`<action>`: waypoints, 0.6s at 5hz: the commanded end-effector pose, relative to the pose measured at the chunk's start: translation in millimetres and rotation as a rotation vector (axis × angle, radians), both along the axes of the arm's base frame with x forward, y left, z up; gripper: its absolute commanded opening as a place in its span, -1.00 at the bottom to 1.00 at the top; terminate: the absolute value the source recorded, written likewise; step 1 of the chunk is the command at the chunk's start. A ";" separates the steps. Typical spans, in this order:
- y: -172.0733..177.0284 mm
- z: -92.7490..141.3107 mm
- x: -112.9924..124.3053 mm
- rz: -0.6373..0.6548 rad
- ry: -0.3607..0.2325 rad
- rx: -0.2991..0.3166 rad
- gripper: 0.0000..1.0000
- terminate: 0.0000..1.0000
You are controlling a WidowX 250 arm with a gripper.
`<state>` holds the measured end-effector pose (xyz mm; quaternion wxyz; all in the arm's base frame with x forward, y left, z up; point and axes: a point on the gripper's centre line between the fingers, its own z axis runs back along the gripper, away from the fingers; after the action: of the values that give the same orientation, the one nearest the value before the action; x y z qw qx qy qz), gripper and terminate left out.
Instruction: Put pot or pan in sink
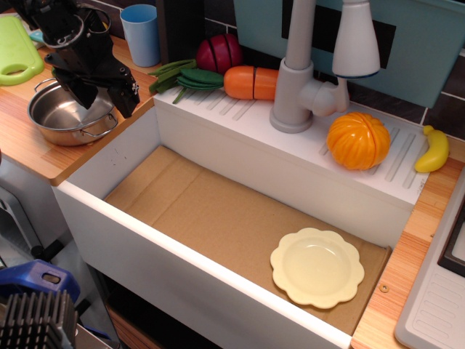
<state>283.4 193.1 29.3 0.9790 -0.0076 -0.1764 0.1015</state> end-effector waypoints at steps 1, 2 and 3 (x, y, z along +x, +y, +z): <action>5.4 1.4 2.1 0.003 -0.032 0.011 -1.00 -1.00; 3.4 -0.2 -0.6 0.038 -0.018 -0.007 -1.00 -1.00; 0.6 -1.2 -2.3 0.054 -0.020 -0.022 -1.00 -1.00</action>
<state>272.2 178.7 18.4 0.9742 -0.0202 -0.1708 0.1458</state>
